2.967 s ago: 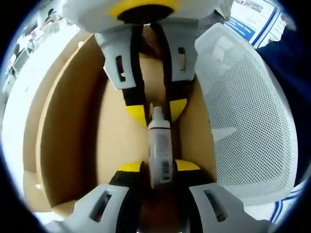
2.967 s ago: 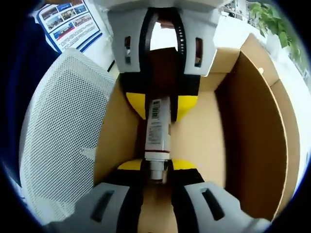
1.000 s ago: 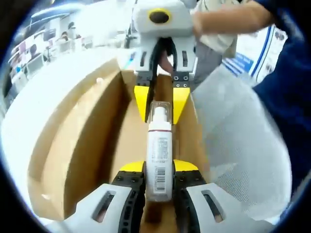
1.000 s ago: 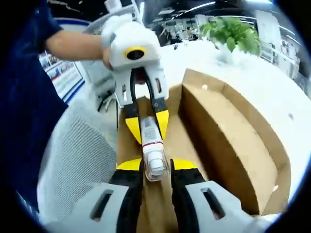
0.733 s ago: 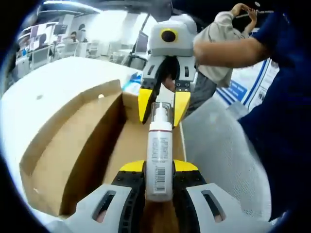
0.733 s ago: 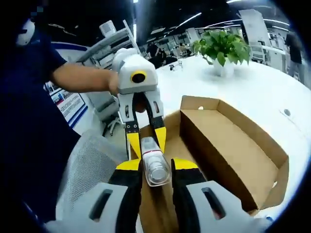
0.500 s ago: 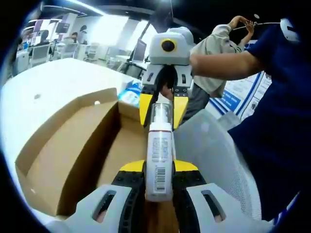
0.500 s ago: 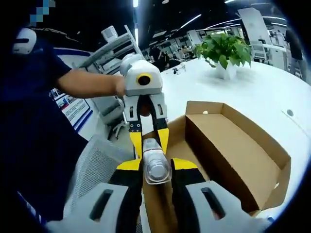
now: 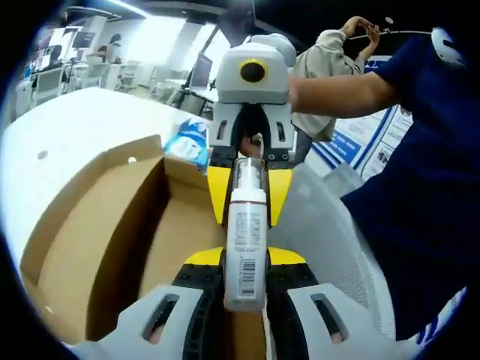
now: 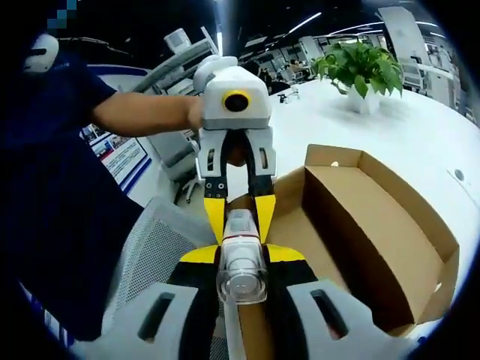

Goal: Operate the shoe box by opening the lid, removing the specified soft item, and placing it in the target area until the item is outside and the box remains undamaged.

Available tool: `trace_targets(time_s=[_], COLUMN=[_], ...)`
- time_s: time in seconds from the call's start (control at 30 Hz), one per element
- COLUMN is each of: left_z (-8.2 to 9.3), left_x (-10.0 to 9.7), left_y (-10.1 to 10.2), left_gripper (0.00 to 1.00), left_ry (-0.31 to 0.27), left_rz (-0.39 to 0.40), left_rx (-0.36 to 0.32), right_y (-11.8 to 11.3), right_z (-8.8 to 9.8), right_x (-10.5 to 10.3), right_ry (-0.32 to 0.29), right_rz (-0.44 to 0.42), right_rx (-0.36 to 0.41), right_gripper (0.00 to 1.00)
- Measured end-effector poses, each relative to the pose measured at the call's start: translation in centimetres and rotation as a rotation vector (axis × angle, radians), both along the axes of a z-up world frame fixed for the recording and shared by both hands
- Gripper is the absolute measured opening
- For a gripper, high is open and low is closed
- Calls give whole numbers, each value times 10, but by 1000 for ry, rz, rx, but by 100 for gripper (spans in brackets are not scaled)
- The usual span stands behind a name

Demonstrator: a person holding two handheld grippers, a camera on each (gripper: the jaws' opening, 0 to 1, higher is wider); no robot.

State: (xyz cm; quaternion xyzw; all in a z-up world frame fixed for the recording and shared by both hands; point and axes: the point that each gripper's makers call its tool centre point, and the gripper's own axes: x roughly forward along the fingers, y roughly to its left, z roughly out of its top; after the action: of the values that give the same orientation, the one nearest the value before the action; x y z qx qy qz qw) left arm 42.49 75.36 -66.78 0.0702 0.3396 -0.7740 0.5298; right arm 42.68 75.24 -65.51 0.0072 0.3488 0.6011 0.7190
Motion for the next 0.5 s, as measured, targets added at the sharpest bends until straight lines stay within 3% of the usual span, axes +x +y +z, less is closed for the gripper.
trace_targets(time_s=[0.1, 0.3, 0.5], left_z=[1, -2, -6], left_x=[-2, -4, -3], left_y=[-1, -1, -2], left_gripper=[17, 17, 19], left_ry=[31, 32, -22], left_rz=[10, 11, 22], left_rx=[-3, 3, 21], right_y=[1, 0, -1], right_z=[2, -1, -3], right_x=[2, 1, 3], right_ry=[4, 14, -13], right_rz=[-18, -28, -12], right_rx=[16, 15, -25], right_gripper=[20, 20, 20])
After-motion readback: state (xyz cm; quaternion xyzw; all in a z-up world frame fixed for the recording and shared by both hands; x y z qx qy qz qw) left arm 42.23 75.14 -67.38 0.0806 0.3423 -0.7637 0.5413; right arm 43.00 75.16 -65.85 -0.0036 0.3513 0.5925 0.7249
